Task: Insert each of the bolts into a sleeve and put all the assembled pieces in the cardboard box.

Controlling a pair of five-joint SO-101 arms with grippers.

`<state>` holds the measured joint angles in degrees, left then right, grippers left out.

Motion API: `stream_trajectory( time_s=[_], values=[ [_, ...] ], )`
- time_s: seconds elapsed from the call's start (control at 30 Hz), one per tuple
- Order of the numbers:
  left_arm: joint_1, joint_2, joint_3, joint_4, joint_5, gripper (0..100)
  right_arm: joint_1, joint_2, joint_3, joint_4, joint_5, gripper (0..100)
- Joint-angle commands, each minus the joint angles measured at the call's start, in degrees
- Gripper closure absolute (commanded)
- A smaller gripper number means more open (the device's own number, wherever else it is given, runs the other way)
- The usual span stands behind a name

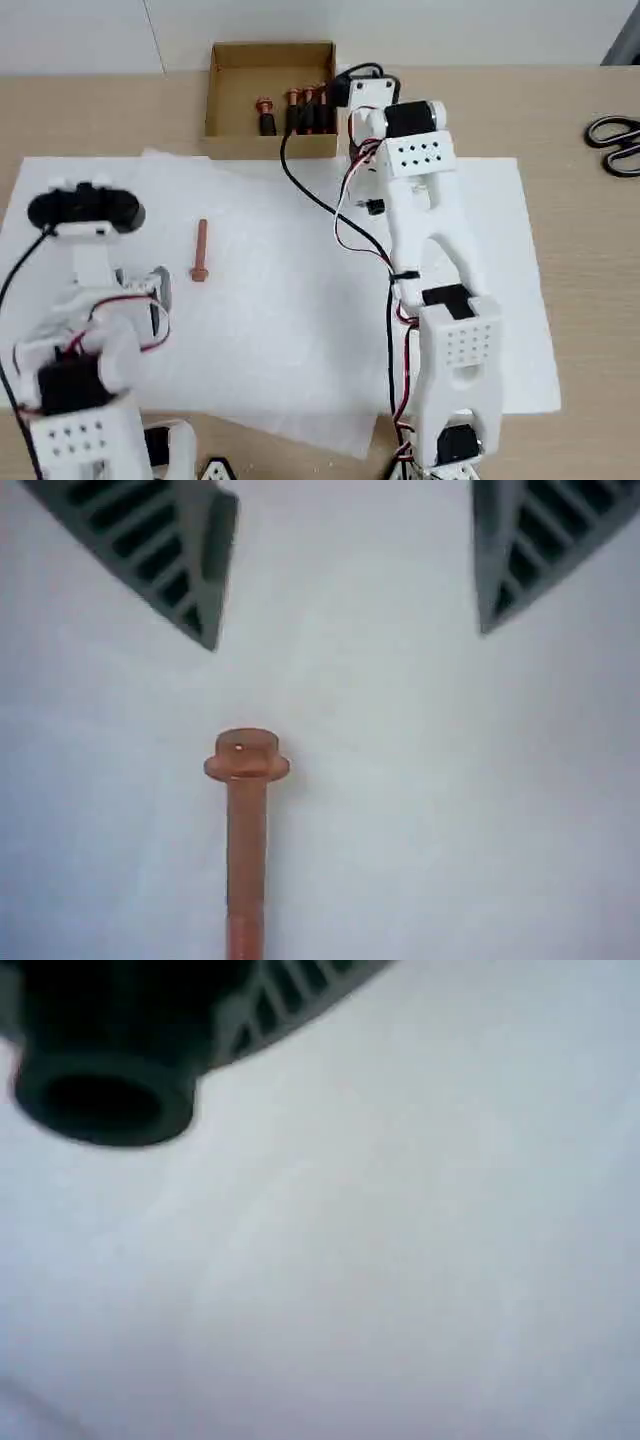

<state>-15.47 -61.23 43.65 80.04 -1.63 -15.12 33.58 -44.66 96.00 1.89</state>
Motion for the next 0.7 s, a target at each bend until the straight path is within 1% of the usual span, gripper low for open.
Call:
stream_trajectory(
  time_s=[0.0,0.2,0.3,0.4,0.5,0.67],
  values=[
    [-0.09,12.48,-9.19,0.53,-0.44,84,-0.40,-6.11,-0.18,0.48,0.35,99.5],
    [0.26,35.69,-24.22,1.49,-0.44,84,1.54,-7.08,-0.18,0.48,0.26,99.5],
    [1.58,46.33,-28.97,0.44,-0.79,84,1.89,-7.16,-0.09,0.48,0.26,99.5],
    [3.96,55.74,-32.31,0.44,-2.73,84,1.71,-7.52,1.67,0.40,0.26,99.5],
    [5.54,63.56,-35.12,0.44,-3.34,84,1.71,-7.52,2.99,0.40,0.26,99.5],
    [5.71,74.02,-40.40,0.44,-3.43,84,1.80,-7.52,3.69,0.40,0.26,99.5]
  ],
)
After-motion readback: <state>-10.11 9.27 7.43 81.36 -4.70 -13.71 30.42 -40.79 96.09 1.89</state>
